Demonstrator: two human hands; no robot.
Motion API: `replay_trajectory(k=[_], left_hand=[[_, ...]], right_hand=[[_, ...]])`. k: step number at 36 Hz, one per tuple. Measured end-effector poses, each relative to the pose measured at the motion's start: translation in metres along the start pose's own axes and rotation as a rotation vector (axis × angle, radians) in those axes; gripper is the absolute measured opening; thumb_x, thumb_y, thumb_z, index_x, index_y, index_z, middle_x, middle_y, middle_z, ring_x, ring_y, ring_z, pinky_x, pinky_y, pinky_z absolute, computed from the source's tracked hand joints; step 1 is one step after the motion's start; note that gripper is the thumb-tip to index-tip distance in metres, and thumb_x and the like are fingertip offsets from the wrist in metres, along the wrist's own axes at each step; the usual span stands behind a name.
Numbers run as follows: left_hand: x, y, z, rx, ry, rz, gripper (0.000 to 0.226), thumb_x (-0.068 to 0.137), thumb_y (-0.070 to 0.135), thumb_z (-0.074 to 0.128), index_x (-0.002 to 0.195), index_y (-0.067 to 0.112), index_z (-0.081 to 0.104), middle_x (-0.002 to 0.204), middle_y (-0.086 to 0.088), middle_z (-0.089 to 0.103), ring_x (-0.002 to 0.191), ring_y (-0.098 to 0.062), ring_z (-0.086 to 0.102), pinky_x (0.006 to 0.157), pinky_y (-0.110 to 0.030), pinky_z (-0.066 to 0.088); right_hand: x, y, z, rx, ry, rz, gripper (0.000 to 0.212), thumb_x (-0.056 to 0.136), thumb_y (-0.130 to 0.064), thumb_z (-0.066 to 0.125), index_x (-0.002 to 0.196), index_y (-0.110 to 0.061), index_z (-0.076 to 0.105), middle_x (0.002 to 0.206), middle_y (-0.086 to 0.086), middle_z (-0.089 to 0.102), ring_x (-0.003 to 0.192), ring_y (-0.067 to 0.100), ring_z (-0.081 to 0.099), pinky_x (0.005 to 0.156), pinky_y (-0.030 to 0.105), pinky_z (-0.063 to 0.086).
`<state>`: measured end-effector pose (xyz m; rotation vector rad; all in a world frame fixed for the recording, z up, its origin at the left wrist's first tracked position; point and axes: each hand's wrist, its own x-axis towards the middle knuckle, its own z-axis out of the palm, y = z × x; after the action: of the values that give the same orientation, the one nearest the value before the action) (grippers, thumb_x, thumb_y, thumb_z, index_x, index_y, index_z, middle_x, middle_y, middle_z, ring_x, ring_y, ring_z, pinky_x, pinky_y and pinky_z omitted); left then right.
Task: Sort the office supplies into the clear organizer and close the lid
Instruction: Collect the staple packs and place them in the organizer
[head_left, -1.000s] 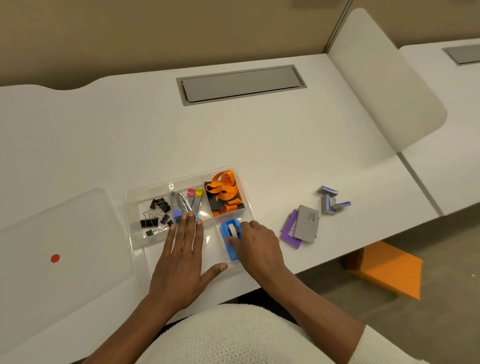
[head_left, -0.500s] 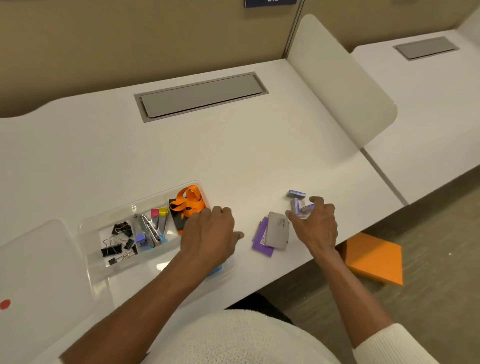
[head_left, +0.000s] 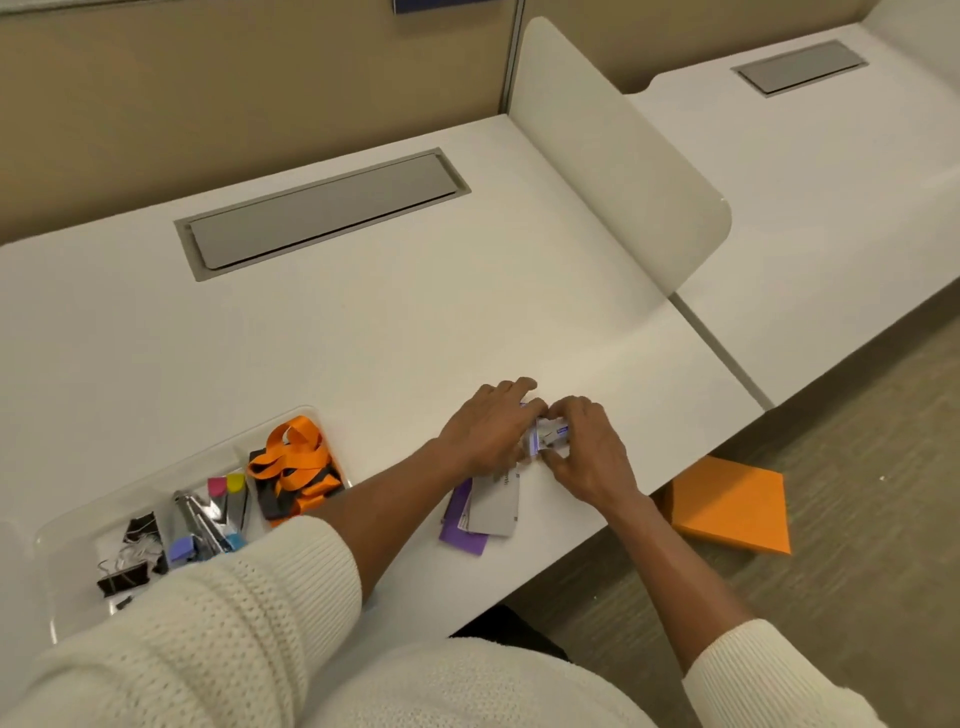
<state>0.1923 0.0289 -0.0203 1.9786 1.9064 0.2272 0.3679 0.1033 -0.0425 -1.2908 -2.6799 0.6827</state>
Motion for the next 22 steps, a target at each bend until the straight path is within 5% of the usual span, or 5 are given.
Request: replay_trajectory(k=[4,8,17,22], left_hand=[[0.01,-0.006,0.003,-0.024,0.011,-0.014,0.053,0.091,0.044,0.076,0.138,0.025,0.06,0.157,-0.006,0.048,0.125,-0.03,0.06,0.1,-0.041,0.05],[0.015,-0.008,0.0,-0.038,0.047,0.017,0.041,0.096,0.03,0.067,0.136,0.025,0.065,0.136,0.001,0.066,0.109,-0.026,0.066,0.089,-0.035,0.049],[0.023,-0.015,0.007,0.003,0.055,-0.022,0.048,0.094,0.02,0.073,0.138,0.018,0.053,0.13,-0.002,0.061,0.116,-0.026,0.059,0.082,-0.043,0.055],[0.026,-0.021,0.008,-0.021,0.116,-0.052,0.031,0.095,0.019,0.07,0.124,0.015,0.058,0.119,-0.003,0.065,0.106,-0.028,0.06,0.079,-0.045,0.054]], right_hand=[[0.004,0.012,0.0,0.022,0.01,-0.064,0.048,0.082,-0.035,0.085,0.117,-0.019,0.057,0.11,-0.001,0.063,0.094,0.017,0.056,0.069,0.034,0.056],[0.006,0.021,0.003,0.025,0.0,-0.115,0.048,0.082,-0.038,0.086,0.117,-0.021,0.059,0.112,-0.002,0.065,0.096,0.017,0.057,0.071,0.034,0.056],[0.009,0.038,-0.001,0.087,0.034,-0.036,0.06,0.077,-0.036,0.09,0.128,-0.022,0.061,0.121,0.005,0.058,0.095,0.02,0.066,0.077,0.035,0.065],[0.006,0.04,-0.002,0.105,0.033,0.007,0.064,0.078,-0.033,0.09,0.135,-0.021,0.062,0.12,0.008,0.053,0.099,0.022,0.067,0.074,0.035,0.065]])
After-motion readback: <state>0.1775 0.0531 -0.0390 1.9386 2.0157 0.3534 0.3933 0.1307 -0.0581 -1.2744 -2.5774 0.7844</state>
